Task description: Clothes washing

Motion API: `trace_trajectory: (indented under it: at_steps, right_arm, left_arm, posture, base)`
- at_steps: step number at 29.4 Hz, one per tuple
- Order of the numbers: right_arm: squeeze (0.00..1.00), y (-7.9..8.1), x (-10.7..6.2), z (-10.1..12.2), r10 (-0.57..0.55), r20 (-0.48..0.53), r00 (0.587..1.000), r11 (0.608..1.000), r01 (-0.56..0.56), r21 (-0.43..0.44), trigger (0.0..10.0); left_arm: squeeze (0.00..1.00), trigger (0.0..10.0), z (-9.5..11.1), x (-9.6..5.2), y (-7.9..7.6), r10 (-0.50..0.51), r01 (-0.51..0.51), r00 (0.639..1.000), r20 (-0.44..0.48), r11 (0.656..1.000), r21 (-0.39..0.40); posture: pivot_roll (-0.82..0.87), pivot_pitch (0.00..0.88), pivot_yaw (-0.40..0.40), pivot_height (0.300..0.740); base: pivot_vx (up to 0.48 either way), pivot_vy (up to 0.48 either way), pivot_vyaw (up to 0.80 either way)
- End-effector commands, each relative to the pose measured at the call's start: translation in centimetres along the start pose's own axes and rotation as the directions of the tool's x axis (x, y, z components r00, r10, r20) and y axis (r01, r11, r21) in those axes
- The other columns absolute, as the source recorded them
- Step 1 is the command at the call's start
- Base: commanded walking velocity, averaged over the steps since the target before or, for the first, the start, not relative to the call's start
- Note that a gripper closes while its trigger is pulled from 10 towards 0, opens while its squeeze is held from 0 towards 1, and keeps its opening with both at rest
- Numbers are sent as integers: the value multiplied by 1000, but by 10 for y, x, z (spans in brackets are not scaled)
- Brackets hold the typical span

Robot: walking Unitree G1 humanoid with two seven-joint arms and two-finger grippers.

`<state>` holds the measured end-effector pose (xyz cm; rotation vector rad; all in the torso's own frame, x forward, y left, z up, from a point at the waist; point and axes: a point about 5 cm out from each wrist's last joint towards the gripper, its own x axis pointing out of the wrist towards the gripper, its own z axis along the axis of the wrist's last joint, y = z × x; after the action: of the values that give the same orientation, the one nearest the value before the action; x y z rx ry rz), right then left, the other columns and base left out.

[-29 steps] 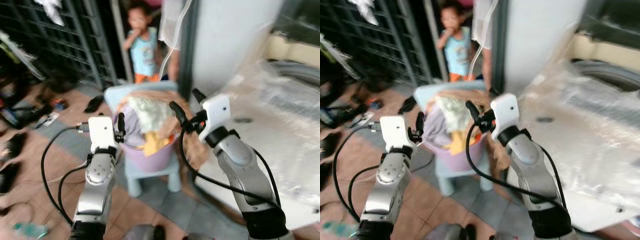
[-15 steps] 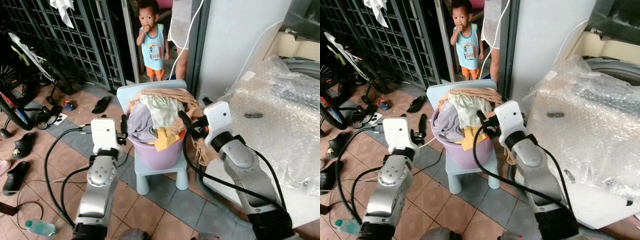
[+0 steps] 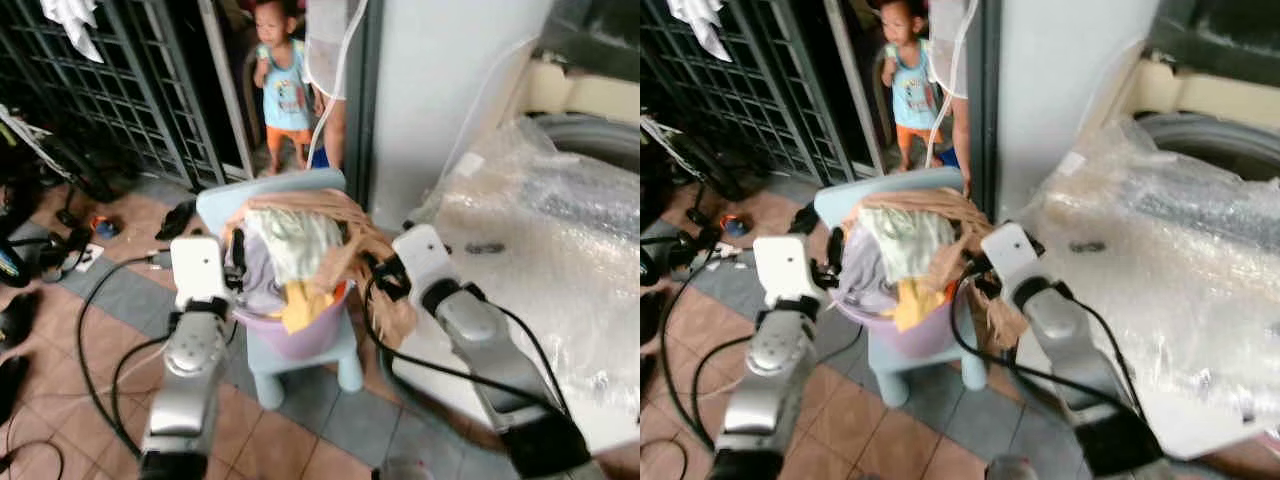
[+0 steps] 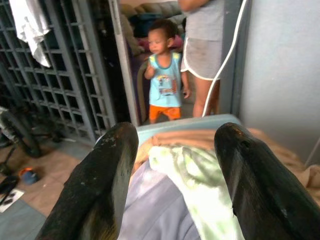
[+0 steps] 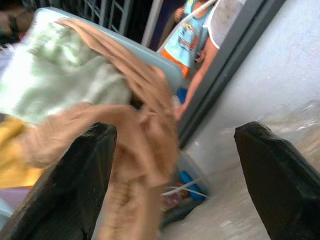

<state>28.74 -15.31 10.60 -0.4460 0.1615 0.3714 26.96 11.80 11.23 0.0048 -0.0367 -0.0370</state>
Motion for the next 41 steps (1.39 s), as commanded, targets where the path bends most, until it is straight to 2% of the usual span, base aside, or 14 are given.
trace_trajectory:
  at_steps: [1,11,17,20,23,26,34,35,36,37,38,39,40,41]
  right_arm:
    - [0,8,6,13,41,55,998,999,-40,-23,10000]
    - [0,7,4,-4,194,-33,980,975,-197,-104,10000]
    - [0,3,8,-21,248,-154,956,953,-269,-138,10000]
    - [0,2,11,-26,243,-181,953,949,-272,-160,10000]
    - [0,-4,20,-34,199,-236,951,938,-255,-235,10000]
    - [0,-5,24,-37,185,-253,950,939,-247,-241,10000]
    - [0,1,42,-29,148,-208,967,945,-200,-258,10000]
    - [0,1,46,-26,121,-183,976,956,-164,-242,8902]
    - [0,1,48,-25,109,-174,979,960,-149,-236,7294]
    - [0,1,49,-25,101,-169,980,962,-140,-233,7294]
    - [0,3,51,-24,104,-169,980,964,-141,-227,1647]
    - [0,4,52,-24,106,-169,980,964,-143,-222,1647]
    - [0,6,53,-24,107,-165,980,966,-142,-216,0]
    - [0,7,54,-22,107,-157,982,968,-139,-209,0]
  left_arm:
    - [0,10000,1,-1,14,48,-48,999,-2,999,22]
    - [0,10000,2,-1,14,53,-53,999,-8,998,21]
    - [0,10000,2,-7,22,74,-73,997,-20,997,34]
    - [0,10000,2,-9,23,77,-76,997,-23,996,36]
    - [0,10000,5,-13,24,73,-72,997,-28,997,40]
    - [0,10000,8,-16,25,75,-74,997,-29,996,41]
    - [0,10000,10,-30,33,126,-124,991,-44,991,51]
    - [0,10000,10,-32,34,139,-137,989,-47,989,50]
    - [0,10000,10,-32,35,142,-140,989,-48,989,49]
    - [0,10000,11,-33,35,144,-141,988,-50,989,48]
    - [0,10000,10,-34,34,145,-142,988,-56,989,47]
    - [0,10000,9,-35,34,146,-143,988,-60,989,46]
    - [0,10000,9,-35,33,146,-144,987,-63,989,46]
    - [0,10000,10,-36,33,147,-145,987,-62,988,44]
  posture:
    - [-67,0,82,740]
    - [-52,9,81,740]
    - [-23,40,71,740]
    - [-20,43,70,740]
    - [-4,75,68,740]
    - [23,104,55,740]
    - [52,133,27,740]
    - [60,132,19,740]
    - [61,136,14,740]
    - [61,136,14,740]
    - [62,141,9,740]
    - [62,141,7,740]
    - [63,139,1,740]
    - [66,136,-12,740]
  base:
    - [270,0,0]
    - [0,0,0]
    - [0,0,0]
    - [0,0,0]
    - [0,0,0]
    - [0,0,0]
    - [0,0,0]
    - [0,0,0]
    - [0,0,0]
    - [0,0,0]
    - [0,0,0]
    - [0,0,0]
    - [0,0,0]
    - [0,0,0]
